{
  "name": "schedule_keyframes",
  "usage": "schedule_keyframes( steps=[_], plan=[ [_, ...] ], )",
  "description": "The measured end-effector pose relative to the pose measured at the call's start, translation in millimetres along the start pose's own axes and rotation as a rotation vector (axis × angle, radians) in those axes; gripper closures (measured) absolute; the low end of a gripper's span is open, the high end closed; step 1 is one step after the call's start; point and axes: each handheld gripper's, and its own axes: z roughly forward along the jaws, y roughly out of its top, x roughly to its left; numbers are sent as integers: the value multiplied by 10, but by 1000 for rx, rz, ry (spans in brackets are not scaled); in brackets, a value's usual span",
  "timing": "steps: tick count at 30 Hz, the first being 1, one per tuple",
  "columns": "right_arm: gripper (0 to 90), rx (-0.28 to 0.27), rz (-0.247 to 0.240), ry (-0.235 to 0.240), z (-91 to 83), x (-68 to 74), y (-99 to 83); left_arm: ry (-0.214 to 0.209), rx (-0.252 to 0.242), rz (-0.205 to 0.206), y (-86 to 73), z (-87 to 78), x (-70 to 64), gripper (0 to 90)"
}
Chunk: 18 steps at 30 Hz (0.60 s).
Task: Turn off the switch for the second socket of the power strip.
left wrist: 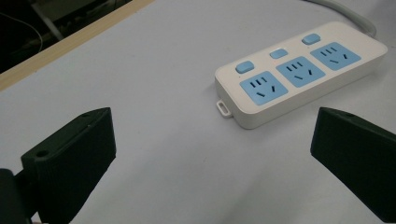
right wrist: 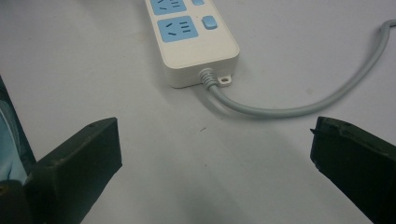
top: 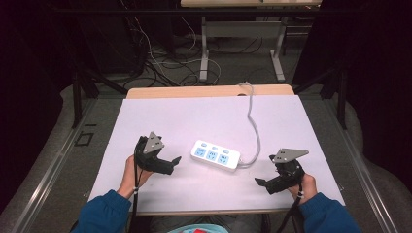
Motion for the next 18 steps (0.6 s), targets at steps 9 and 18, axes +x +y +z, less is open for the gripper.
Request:
schedule_keyframes(
  steps=[9,18],
  plan=[
    [14,0,0,-1,1,-2,-1,-17,4,9,69,85,-26,3],
    [14,0,0,0,0,-1,0,-30,13,16,137,206,-46,3]
  ],
)
